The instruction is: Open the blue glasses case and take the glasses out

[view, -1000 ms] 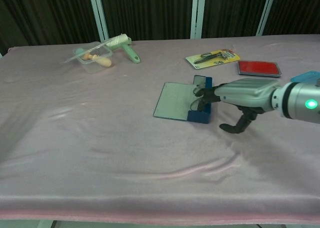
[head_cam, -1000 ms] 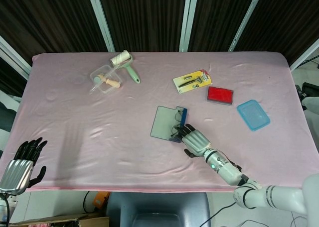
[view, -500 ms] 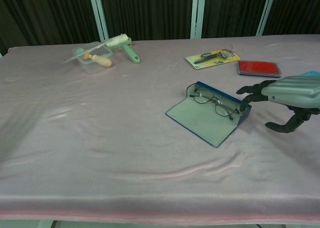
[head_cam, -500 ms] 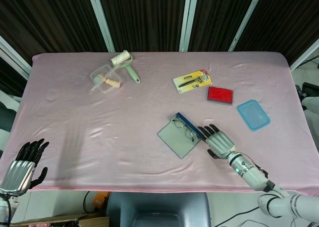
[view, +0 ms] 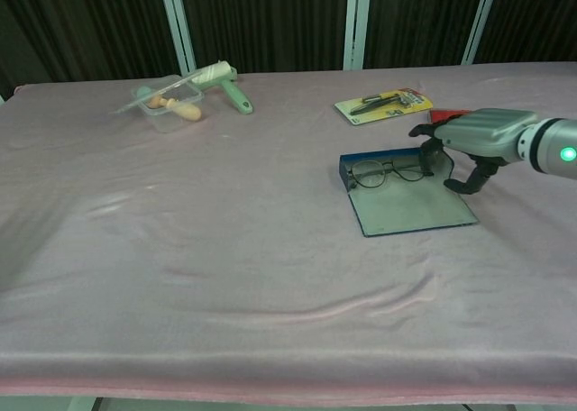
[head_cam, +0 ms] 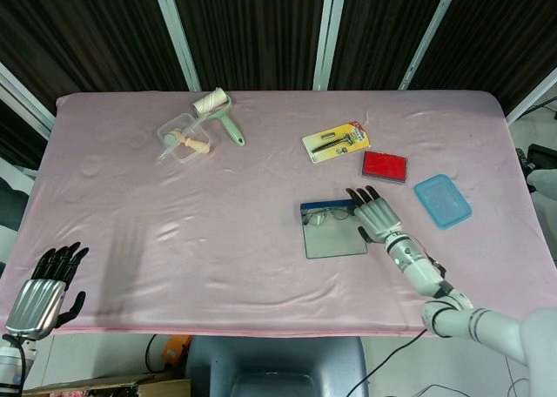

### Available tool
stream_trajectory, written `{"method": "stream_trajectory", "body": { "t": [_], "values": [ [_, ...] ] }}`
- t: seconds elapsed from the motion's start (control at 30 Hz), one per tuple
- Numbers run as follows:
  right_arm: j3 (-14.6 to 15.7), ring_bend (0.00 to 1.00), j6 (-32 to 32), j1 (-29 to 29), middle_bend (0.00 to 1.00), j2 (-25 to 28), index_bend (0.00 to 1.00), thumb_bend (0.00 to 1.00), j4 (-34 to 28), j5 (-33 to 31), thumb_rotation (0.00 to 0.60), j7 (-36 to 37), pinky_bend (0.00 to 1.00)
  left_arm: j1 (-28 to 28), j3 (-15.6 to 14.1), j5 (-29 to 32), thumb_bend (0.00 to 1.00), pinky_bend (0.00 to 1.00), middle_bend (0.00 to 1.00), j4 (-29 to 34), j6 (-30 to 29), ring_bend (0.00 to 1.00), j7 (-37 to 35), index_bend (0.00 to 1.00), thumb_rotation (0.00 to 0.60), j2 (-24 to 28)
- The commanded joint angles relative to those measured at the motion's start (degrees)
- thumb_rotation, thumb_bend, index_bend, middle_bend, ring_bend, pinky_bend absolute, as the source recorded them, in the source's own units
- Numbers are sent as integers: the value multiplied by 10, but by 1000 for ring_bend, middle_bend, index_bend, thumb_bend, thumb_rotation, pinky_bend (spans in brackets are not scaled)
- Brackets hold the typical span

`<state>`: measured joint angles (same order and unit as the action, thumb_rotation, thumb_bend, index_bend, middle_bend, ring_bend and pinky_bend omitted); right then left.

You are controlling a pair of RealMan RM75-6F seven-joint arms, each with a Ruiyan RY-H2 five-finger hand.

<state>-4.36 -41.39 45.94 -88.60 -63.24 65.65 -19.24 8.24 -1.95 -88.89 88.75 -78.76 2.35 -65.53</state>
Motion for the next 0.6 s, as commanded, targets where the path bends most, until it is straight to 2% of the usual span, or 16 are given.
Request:
{"method": "stream_trajectory", "body": {
  "t": [0.03,0.2,0.37,0.47,0.6],
  "values": [
    [-7,83,9,12,105,-11,331,597,12,-1,600,-11,0,0,0,0,437,46,0,1,1,0,-2,0,600,1],
    [-3,83,-27,-13,105,31,333,597,-36,25,600,22,0,1,-1,-2,436,47,0,1,0,0,-13,0,600,6],
    [-10,83,-51,-25,105,66,354,549,-70,54,600,76,0,1,-2,-3,437,46,0,2,0,0,-19,0,600,8],
    [-26,83,-64,-21,104,62,366,520,-66,62,600,97,0,1,-2,-4,438,46,0,2,-1,0,-20,0,600,9],
    [-50,83,-46,4,104,20,386,519,-24,39,600,87,0,1,-2,-3,437,47,0,1,0,0,-19,0,600,9]
  ]
}}
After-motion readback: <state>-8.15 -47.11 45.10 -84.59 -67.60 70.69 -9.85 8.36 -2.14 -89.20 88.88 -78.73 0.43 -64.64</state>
